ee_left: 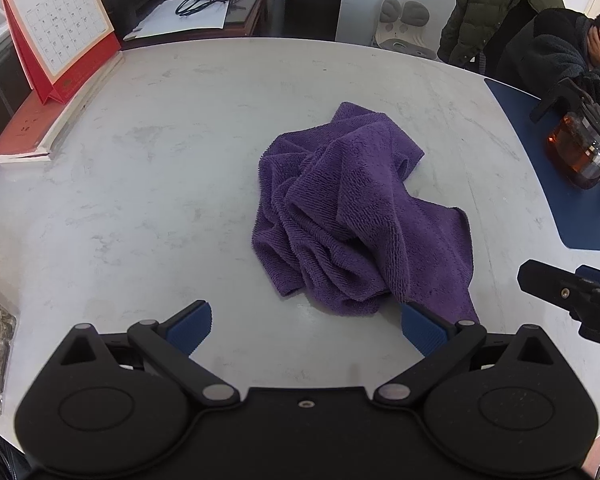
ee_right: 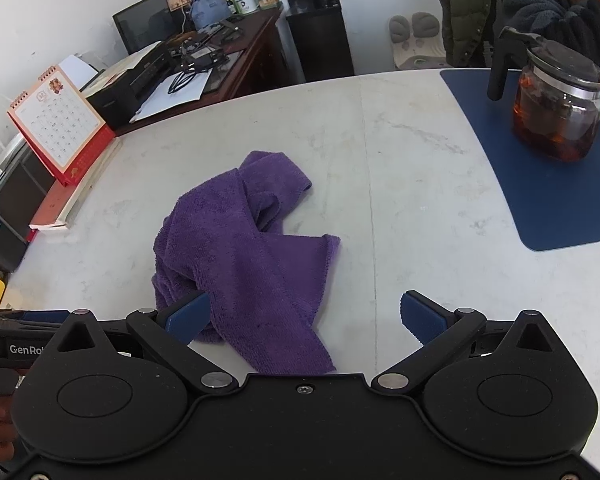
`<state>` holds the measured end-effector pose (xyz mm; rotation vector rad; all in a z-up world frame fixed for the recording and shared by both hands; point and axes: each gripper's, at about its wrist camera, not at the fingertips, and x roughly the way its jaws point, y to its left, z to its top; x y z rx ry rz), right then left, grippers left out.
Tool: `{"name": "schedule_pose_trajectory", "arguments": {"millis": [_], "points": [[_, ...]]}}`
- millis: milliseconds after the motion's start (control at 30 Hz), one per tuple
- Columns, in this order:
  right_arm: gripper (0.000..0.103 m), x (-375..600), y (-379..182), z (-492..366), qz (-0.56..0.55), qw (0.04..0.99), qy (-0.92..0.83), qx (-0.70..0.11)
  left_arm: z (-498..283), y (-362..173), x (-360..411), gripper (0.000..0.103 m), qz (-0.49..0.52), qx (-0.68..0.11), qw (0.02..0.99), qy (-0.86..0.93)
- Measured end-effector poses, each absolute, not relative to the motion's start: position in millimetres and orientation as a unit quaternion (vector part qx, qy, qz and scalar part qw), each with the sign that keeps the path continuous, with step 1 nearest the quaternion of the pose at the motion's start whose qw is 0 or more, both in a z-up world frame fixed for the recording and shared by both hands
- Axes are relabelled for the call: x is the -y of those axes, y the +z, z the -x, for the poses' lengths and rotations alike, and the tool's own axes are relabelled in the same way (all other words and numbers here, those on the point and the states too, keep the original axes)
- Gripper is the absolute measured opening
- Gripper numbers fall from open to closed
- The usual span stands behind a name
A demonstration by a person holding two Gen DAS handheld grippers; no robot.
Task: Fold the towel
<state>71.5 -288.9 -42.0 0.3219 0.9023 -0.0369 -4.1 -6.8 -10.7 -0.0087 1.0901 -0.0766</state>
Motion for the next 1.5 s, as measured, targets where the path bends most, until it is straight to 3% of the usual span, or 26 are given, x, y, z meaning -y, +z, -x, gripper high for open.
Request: {"name": "schedule_pose_trajectory", "arguments": {"millis": [1500], "points": [[0.103, 280, -44, -70, -0.111, 0.881, -0.03, -0.458, 7, -10, 12, 0.102, -0.001, -0.518, 0.854, -0.044]]}}
